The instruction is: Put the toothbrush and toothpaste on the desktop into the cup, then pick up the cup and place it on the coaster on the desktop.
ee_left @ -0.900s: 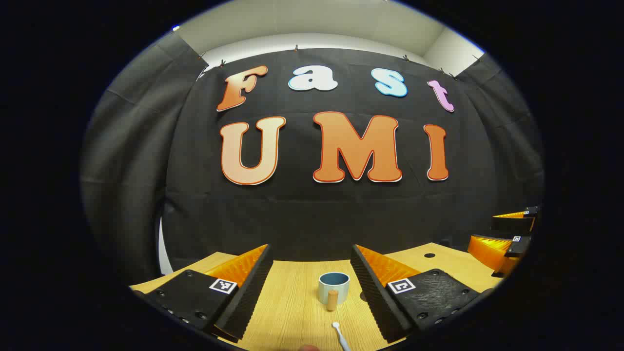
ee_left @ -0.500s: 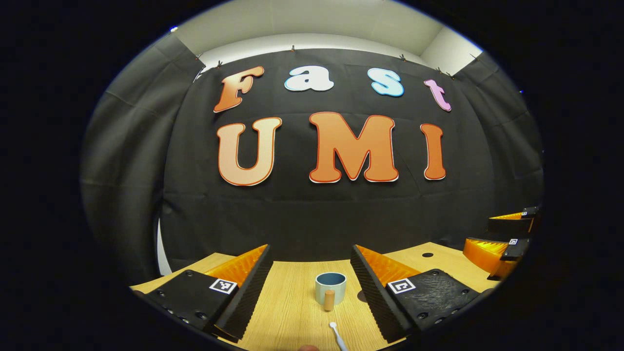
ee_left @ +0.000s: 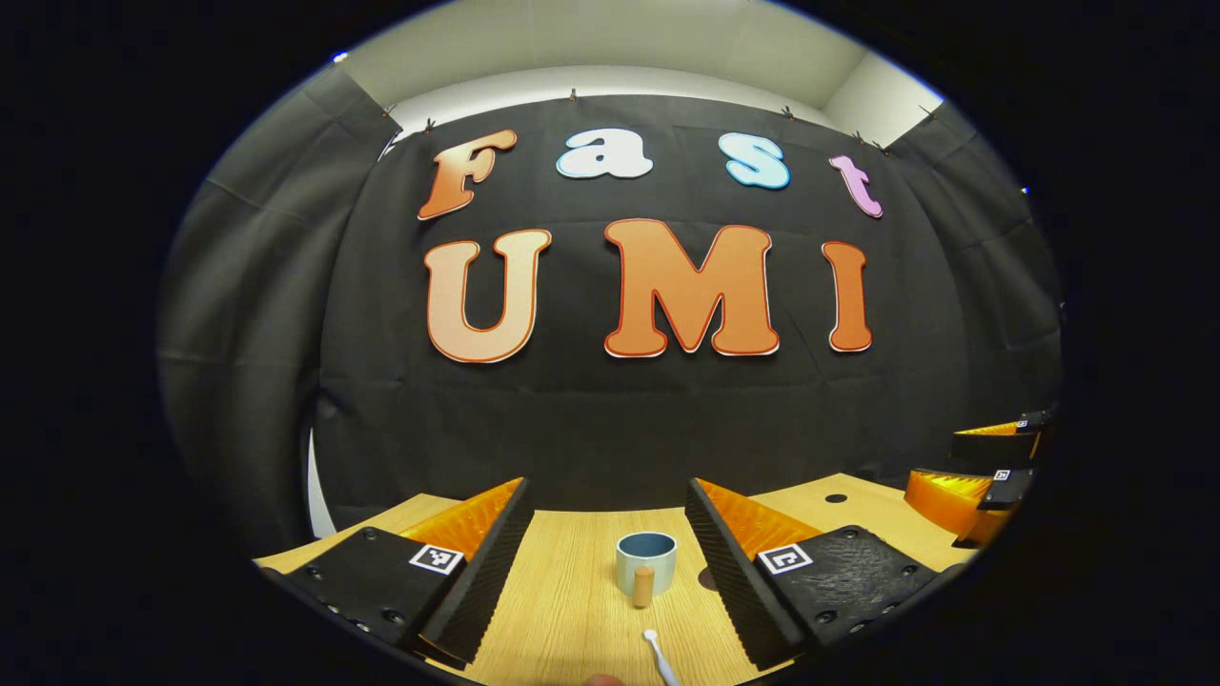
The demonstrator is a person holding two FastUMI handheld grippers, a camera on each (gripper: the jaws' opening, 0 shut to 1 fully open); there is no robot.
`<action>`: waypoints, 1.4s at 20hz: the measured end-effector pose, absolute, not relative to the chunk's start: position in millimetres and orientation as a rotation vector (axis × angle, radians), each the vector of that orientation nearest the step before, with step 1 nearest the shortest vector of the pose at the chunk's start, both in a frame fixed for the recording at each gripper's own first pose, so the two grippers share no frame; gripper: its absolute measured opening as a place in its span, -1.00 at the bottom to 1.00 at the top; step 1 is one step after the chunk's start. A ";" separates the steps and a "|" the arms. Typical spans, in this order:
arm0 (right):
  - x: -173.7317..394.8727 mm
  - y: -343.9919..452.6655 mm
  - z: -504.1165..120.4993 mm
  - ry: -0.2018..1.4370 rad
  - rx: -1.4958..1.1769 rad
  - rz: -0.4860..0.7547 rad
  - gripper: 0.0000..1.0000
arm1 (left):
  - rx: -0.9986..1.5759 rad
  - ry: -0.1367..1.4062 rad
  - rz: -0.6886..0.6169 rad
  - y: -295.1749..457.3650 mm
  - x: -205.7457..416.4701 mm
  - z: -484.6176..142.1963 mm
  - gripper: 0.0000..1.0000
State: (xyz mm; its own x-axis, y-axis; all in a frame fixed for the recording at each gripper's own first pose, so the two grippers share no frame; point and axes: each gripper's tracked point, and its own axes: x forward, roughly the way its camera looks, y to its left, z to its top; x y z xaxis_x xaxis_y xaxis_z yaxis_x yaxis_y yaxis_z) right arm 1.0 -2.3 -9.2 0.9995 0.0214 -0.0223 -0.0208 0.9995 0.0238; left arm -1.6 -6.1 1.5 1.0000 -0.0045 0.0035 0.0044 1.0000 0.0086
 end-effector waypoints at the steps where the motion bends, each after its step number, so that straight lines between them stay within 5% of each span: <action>1: 0.8 -2.0 -10.8 0.024 0.022 0.021 0.97 | 0.014 -0.004 -0.008 -7.0 -1.6 3.5 0.92; 11: 2.3 0.4 -68.8 0.227 0.048 0.059 0.98 | 0.041 0.184 -0.067 -21.3 1.3 -44.6 0.95; 16: 1.9 17.4 -103.3 0.351 0.038 0.099 0.97 | 0.009 0.404 -0.113 -33.4 2.2 -106.2 0.95; 28: 4.0 57.4 -195.5 0.583 -0.080 0.188 0.70 | -0.001 0.723 -0.123 -45.9 -7.0 -210.0 0.96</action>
State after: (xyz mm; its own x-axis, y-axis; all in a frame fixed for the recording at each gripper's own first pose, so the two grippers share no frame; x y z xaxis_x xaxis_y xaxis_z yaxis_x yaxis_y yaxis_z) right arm 4.0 57.4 -195.5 0.8180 0.1537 -0.5543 -0.1992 0.9797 -0.0223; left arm -7.0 -45.9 -210.0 0.7426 -0.1129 -0.6602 0.1120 0.9927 -0.0438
